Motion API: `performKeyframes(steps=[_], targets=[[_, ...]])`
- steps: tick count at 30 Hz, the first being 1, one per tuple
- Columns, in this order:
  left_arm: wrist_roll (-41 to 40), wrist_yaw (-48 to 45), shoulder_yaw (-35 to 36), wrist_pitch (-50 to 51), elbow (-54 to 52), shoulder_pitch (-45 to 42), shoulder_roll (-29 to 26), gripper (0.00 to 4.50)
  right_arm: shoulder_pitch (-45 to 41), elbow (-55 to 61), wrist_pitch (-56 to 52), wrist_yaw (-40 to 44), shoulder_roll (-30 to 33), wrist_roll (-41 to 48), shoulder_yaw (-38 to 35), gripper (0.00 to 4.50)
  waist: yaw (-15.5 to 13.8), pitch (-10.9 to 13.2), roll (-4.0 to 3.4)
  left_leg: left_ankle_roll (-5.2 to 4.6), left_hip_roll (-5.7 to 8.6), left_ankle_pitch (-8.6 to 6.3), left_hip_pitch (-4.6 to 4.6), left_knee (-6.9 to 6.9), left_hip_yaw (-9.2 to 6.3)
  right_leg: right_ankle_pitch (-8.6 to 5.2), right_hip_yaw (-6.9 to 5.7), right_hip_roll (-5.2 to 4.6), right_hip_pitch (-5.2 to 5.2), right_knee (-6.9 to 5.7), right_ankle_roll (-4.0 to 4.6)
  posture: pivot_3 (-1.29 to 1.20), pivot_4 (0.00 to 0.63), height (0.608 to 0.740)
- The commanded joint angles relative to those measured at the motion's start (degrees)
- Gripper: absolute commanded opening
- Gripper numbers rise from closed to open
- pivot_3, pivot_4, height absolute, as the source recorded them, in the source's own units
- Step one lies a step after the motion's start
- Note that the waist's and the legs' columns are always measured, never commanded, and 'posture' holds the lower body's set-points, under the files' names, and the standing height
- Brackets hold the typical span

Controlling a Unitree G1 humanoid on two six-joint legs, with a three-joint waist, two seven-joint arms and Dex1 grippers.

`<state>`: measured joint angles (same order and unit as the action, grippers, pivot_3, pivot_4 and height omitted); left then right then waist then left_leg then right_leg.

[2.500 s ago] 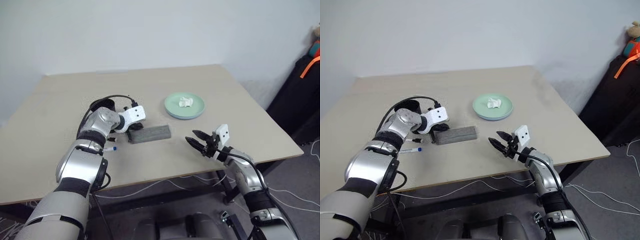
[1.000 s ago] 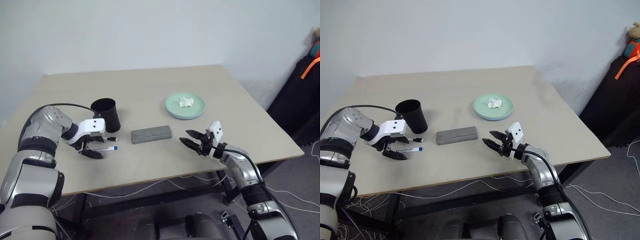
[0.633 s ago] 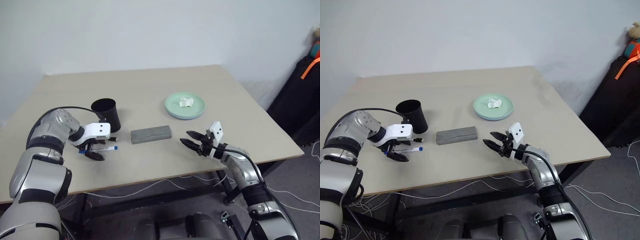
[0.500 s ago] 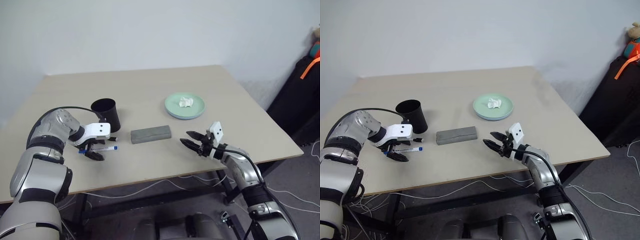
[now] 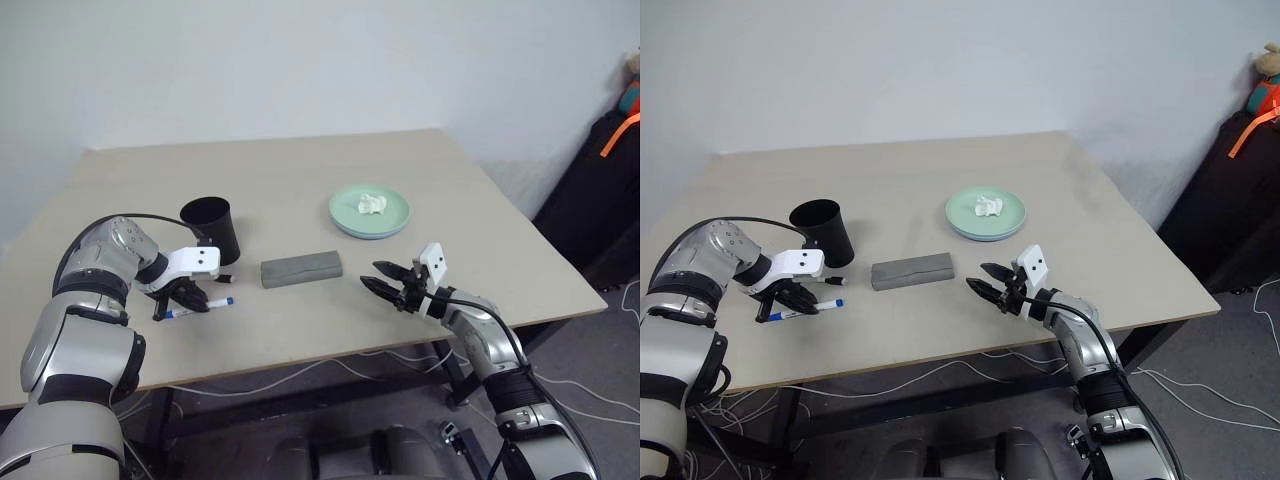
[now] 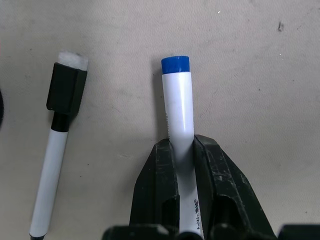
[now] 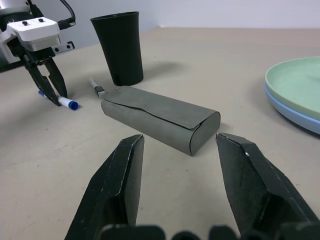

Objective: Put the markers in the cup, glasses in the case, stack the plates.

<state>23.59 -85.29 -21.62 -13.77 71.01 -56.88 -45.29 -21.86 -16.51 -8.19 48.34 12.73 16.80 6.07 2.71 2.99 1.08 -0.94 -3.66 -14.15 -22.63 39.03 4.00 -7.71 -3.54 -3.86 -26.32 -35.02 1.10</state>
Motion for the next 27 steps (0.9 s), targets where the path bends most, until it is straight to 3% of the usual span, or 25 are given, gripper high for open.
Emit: performKeyframes(steps=[1,7,13,19,27], targets=[[-2.25,-2.01,1.88,-1.22,-1.73,-0.89,-0.80,0.07,-1.04,2.05,0.72,0.09,0.09,0.28,-0.66,2.50,-0.01,0.01,0.01,0.00,0.00,0.00,0.00,0.00,0.00,0.00,0.00,0.00,0.00,0.00,0.00,0.00,0.000,0.740],[-13.14,-7.05,6.89,0.56,-8.66,0.68,-0.39,0.07,-0.52,2.51,0.35,0.53,0.50,0.35,-0.52,2.50,-0.01,0.01,0.04,0.04,0.00,-0.02,-0.02,0.03,-0.01,0.00,-0.01,-0.02,0.01,0.00,0.00,0.00,0.000,0.740],[-25.92,-4.86,17.25,11.67,-20.93,4.09,2.41,0.07,-0.71,2.67,-0.10,1.14,0.76,0.27,-0.17,2.50,0.02,0.01,0.04,-0.01,0.00,0.01,-0.02,0.03,-0.03,0.00,0.00,-0.01,0.02,0.00,0.00,0.00,0.000,0.740],[-34.20,15.04,29.79,15.46,-28.81,6.34,7.18,0.07,-1.19,2.57,-0.48,2.07,1.07,0.23,0.43,2.50,0.06,0.01,0.04,-0.03,-0.01,0.02,0.02,0.06,-0.04,0.08,0.02,0.02,0.04,-0.05,-0.13,0.00,0.000,0.740],[-33.25,40.20,36.54,9.85,-32.78,9.16,9.94,0.07,-1.73,2.34,-0.72,2.89,1.28,0.19,0.76,2.50,0.03,0.00,0.05,-0.02,0.00,0.03,0.09,0.06,-0.02,0.10,0.05,0.04,0.08,-0.09,-0.15,0.00,0.000,0.740]])
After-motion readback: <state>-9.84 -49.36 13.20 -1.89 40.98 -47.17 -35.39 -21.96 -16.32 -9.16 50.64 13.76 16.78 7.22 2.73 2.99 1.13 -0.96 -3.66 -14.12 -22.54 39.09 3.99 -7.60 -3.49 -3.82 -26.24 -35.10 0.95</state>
